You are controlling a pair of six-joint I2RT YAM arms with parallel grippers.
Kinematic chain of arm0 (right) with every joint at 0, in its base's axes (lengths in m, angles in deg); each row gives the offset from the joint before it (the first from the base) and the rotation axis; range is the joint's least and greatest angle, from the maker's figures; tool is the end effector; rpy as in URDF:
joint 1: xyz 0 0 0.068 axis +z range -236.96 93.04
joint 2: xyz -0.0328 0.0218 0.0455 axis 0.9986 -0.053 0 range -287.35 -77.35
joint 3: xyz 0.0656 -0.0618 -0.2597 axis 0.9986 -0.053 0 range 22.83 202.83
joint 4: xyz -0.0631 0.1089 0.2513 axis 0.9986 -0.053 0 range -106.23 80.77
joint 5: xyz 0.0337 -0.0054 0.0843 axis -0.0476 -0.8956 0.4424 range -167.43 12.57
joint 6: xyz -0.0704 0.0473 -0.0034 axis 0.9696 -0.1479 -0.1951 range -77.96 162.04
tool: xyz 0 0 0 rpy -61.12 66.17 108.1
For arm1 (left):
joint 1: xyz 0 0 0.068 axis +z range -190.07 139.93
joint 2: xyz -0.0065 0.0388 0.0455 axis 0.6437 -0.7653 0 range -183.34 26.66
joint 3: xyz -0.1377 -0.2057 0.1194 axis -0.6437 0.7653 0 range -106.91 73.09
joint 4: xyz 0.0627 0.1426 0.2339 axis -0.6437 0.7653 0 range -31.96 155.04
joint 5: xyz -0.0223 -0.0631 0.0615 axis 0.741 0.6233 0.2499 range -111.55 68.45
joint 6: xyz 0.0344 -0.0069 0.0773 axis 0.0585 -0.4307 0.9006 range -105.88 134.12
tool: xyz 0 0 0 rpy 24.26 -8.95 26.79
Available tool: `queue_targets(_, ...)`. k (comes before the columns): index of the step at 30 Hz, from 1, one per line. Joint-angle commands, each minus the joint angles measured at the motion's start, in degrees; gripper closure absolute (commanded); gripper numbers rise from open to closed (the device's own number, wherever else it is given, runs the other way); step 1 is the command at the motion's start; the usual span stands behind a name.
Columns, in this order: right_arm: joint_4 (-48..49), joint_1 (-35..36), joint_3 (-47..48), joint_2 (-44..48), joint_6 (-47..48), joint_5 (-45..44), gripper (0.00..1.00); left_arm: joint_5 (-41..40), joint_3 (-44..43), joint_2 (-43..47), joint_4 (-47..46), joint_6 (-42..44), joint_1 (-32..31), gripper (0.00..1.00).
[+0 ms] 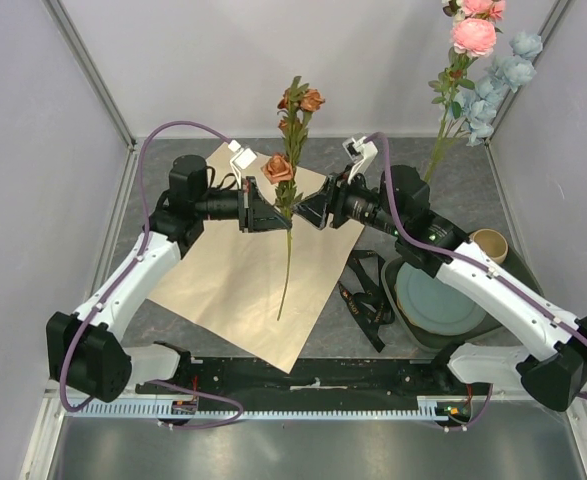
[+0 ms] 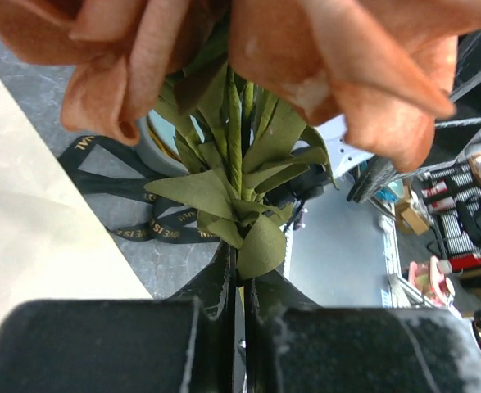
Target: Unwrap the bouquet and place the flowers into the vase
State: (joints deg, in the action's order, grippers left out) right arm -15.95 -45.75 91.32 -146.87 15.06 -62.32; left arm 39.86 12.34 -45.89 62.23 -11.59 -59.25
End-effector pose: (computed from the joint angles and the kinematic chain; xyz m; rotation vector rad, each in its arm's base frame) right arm 0.2417 0.2376 0.3984 -0.4342 1.7783 1.0897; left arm 0.2789 -0.1665 0.3414 0.7029 1.8454 -1.5080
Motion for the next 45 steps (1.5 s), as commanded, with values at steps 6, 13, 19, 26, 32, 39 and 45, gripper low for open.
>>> queue_targets(6,8.7,0.2,-1.1,-2.2,-5.0,2.3,0.53,4.4,-0.8,2.7,1.4,4.7,-1.8,0.98)
queue_targets(13,6.8,0.2,-1.0,-3.3,-3.6,1.4,0.53,4.0,-0.6,2.8,1.4,4.6,-2.1,0.98)
queue_targets(19,9.8,0.2,-2.0,-4.5,-6.2,3.7,0.65,4.2,-0.5,2.2,1.4,4.4,-2.6,0.98)
queue_targets(26,11.1,0.2,-2.0,-4.6,-6.9,2.8,1.0,2.1,-1.5,2.3,4.4,6.1,-3.1,0.91)
queue_targets(32,4.4,0.1,-0.1,2.5,3.1,-13.1,1.0,-3.0,-2.3,5.5,7.9,9.3,-3.1,0.43)
queue_targets(39,1.7,-3.0,8.0,8.3,25.4,-45.1,1.0,-7.0,-1.5,9.6,7.8,9.8,-3.1,0.36)
queue_targets(45,15.6,-9.1,10.0,8.2,42.3,-55.9,1.0,-5.8,-0.9,9.9,6.2,8.1,-3.1,0.36)
